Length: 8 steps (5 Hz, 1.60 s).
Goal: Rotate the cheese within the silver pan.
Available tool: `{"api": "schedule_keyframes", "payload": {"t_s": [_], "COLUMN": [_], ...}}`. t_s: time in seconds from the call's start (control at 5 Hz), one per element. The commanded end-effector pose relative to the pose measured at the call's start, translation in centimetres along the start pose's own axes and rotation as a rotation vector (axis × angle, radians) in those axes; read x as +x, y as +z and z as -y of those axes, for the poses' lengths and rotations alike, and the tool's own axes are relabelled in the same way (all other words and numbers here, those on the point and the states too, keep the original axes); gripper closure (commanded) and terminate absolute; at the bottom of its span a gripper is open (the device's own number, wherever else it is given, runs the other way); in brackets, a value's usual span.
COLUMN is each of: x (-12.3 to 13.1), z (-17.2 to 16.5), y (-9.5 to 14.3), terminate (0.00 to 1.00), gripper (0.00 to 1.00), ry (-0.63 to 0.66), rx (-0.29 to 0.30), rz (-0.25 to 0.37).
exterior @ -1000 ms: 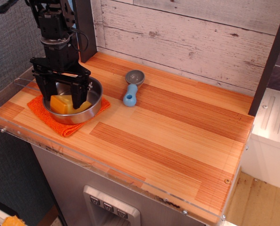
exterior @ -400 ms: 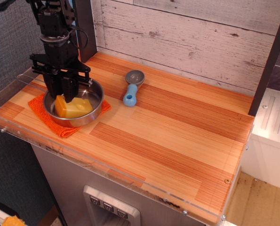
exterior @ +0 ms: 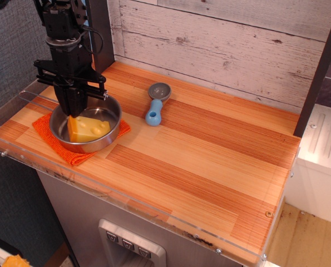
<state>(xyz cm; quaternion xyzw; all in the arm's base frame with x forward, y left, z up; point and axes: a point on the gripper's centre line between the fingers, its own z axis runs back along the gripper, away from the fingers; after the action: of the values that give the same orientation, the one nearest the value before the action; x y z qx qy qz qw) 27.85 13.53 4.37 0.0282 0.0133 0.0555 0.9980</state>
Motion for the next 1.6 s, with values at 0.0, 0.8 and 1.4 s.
{"api": "schedule_keyframes", "payload": {"t_s": [0.0,0.8,1.4], "x": [0.0,-1.1,-0.8], "z": [-0.5,5.4,6.3], "y": [1.5,6.5,6.0], "terminate": [0.0,0.0,0.0], "gripper": [0.0,0.0,0.0], "ry": [0.006,-0.158,-0.199], "rx": [0.01,-0.05,-0.032], "rz": [0.032,0.067,0.093]}}
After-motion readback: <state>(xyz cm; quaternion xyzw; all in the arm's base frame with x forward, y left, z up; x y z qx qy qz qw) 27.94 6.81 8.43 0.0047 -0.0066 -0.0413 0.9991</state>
